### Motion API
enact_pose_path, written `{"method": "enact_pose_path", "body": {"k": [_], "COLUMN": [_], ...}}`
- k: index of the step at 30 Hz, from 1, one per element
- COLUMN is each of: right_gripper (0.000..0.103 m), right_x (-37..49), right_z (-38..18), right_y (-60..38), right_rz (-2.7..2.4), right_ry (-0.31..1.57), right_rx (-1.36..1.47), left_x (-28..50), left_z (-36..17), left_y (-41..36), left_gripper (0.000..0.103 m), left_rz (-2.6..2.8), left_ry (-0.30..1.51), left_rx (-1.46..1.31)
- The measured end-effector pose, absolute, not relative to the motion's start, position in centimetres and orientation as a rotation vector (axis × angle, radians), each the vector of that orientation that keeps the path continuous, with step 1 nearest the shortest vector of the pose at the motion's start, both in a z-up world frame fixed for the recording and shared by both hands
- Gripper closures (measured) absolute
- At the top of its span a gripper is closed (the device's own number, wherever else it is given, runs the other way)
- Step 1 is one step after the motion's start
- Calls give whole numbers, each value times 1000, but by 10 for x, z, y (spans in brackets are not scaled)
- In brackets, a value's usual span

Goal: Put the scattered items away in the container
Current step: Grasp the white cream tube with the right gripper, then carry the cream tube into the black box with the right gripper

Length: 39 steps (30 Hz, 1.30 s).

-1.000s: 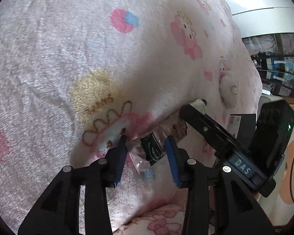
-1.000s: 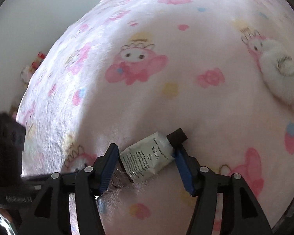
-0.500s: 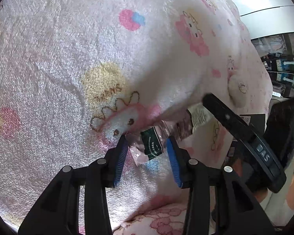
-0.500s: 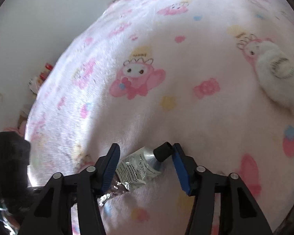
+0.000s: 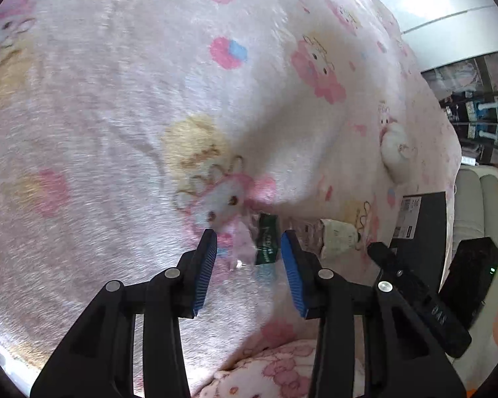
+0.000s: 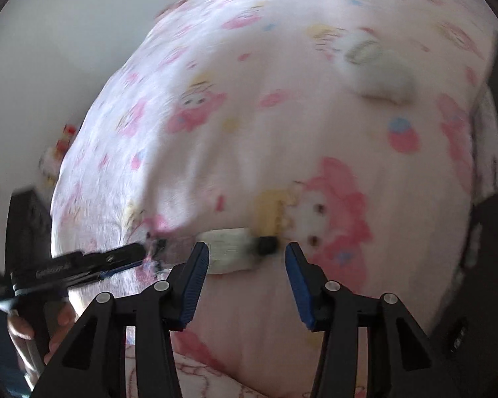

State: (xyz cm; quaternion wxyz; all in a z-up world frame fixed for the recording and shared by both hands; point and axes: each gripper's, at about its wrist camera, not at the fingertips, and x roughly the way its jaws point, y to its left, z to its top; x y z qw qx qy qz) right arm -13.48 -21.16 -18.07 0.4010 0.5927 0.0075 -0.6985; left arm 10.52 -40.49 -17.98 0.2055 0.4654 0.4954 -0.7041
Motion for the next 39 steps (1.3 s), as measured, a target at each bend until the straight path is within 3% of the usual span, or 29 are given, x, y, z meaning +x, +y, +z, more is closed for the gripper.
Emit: {"method": "enact_pose_path", "body": {"k": [3, 21, 24, 33, 39], "right_gripper": [59, 56, 64, 64, 63], "right_x": [-145, -140, -137, -118, -127], "right_z": [-183, -208, -191, -101, -54], "right_y": [-206, -233, -223, -143, -47], "right_rz": [-1789, -1692, -1701, -1880, -2075], "right_ry": [-55, -35, -65, -48, -52], "right_rx": [1509, 1554, 1526, 1354, 1274], "left_x": [114, 96, 95, 63, -5], "left_z": [-185, -200, -179, -85, -54], "left_y": [-408, -404, -392, -318, -243], "left_gripper": [61, 60, 59, 60, 59], "left_rz": [-1962, -2000, -2037, -2332, -2521], "left_ry": [1405, 1531, 1435, 1271, 1235], "left_rx": [1276, 1309, 1319, 1327, 1393]}}
